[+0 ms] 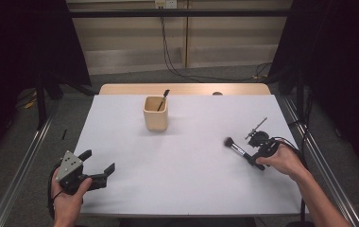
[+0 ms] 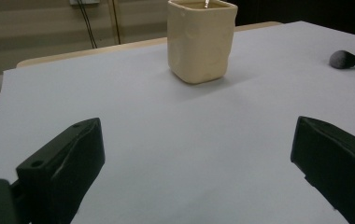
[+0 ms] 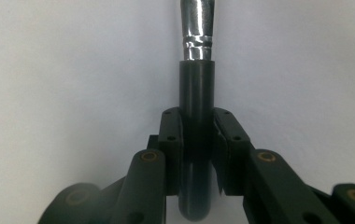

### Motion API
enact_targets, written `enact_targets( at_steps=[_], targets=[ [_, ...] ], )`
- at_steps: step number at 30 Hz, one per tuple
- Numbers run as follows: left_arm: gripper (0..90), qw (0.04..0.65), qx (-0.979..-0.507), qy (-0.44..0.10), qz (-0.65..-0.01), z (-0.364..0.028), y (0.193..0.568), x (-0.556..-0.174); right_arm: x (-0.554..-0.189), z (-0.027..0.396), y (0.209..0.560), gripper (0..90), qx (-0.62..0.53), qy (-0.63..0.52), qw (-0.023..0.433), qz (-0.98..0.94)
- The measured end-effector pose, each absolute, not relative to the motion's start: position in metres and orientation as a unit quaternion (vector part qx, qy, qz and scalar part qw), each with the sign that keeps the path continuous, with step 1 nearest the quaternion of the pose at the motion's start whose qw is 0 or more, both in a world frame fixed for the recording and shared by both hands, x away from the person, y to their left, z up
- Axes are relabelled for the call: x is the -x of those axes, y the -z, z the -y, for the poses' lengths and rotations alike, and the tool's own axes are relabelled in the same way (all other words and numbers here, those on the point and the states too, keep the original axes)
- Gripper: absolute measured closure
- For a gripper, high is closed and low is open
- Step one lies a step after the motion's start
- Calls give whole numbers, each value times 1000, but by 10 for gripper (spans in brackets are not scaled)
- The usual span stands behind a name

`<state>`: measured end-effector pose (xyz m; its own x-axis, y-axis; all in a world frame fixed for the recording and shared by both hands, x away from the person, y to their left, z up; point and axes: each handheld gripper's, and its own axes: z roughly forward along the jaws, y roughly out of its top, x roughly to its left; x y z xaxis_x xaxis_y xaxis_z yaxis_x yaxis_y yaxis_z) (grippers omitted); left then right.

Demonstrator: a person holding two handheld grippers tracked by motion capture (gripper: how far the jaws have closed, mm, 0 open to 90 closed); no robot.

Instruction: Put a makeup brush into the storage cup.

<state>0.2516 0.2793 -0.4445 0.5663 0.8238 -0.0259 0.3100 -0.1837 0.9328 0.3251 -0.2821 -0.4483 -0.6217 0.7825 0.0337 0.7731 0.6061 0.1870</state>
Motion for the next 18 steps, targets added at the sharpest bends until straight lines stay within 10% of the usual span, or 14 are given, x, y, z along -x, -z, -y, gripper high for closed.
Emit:
enact_targets(
  at_steps=[18],
  targets=[
    [34,511,-718,-257,-396,-283,443,-250,-317,290,438,753,-466,-154,60,-869]
  ],
)
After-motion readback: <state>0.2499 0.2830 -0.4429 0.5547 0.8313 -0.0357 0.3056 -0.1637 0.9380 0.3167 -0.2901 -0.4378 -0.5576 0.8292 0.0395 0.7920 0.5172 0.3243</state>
